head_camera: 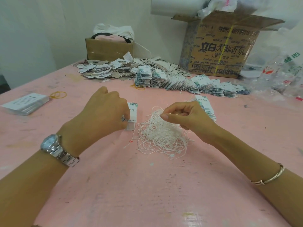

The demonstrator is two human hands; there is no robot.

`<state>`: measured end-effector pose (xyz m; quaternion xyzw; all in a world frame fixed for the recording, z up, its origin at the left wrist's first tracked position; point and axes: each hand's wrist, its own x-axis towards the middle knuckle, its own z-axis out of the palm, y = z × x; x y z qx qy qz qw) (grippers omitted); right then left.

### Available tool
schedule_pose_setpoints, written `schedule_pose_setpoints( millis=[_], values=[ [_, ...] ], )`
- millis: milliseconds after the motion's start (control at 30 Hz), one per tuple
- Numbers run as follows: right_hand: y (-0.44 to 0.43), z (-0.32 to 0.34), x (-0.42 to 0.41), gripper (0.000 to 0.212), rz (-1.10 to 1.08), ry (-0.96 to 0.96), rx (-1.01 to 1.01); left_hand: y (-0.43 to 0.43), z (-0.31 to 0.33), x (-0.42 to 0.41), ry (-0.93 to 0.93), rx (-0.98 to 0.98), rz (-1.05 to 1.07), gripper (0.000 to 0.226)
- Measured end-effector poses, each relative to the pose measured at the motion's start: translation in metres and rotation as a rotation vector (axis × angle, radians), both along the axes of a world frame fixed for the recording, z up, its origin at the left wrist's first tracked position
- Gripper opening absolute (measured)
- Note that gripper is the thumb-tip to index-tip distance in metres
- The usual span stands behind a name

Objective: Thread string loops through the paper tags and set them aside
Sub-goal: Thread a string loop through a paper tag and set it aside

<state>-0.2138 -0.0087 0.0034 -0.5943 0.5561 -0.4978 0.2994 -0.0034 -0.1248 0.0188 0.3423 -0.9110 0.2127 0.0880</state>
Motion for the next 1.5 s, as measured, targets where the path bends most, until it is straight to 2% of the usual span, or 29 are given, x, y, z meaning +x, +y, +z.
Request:
schedule_pose_setpoints(
  millis=[167, 267, 400, 467, 600, 767, 800, 900, 1000, 1067, 1233, 1333, 1500],
  values=[
    [-0.002, -0.004, 0.000, 0.004, -0.028, -0.015, -0.012, 0.005, 0.005, 0.000, 0.027, -0.056, 0.023, 0.024],
    [-0.006, -0.007, -0.001, 0.011, -0.058, -0.067, 0.010, 0.011, 0.005, -0.002, 0.129, -0.119, 0.003, 0.025],
    [-0.007, -0.009, -0.004, 0.014, -0.024, -0.190, 0.032, 0.013, 0.003, -0.002, 0.420, -0.343, -0.251, 0.018],
    [-0.007, -0.008, -0.004, 0.014, -0.008, -0.253, 0.041, 0.019, 0.000, -0.006, 0.489, -0.480, -0.368, 0.020],
    [-0.009, -0.006, -0.009, 0.014, -0.058, -0.377, 0.038, 0.029, -0.011, -0.018, 0.460, -0.602, -0.508, 0.018],
    [-0.010, -0.009, -0.009, 0.016, -0.172, -0.299, 0.009, 0.028, -0.019, -0.022, 0.298, -0.632, -0.639, 0.015],
    [-0.010, -0.010, -0.009, 0.015, -0.187, -0.301, 0.005, 0.028, -0.019, -0.022, 0.270, -0.616, -0.657, 0.020],
    [-0.011, -0.009, -0.009, 0.008, -0.218, -0.294, -0.010, 0.019, -0.013, -0.019, 0.360, -0.521, -0.545, 0.047],
    [-0.011, -0.009, -0.011, 0.008, -0.254, -0.281, -0.007, -0.002, -0.003, -0.006, 0.430, -0.512, -0.262, 0.035],
    [-0.011, -0.010, -0.011, 0.010, -0.269, -0.285, 0.007, -0.019, -0.001, 0.006, 0.415, -0.432, -0.055, 0.031],
    [-0.012, -0.012, -0.009, 0.009, -0.264, -0.264, 0.016, -0.055, -0.013, 0.033, 0.240, -0.118, 0.455, 0.059],
    [-0.012, -0.012, -0.008, 0.009, -0.259, -0.242, 0.022, -0.067, -0.023, 0.040, 0.238, 0.024, 0.505, 0.066],
    [-0.011, -0.012, -0.007, 0.007, -0.256, -0.232, 0.039, -0.075, -0.026, 0.039, 0.257, 0.134, 0.532, 0.060]
  ],
)
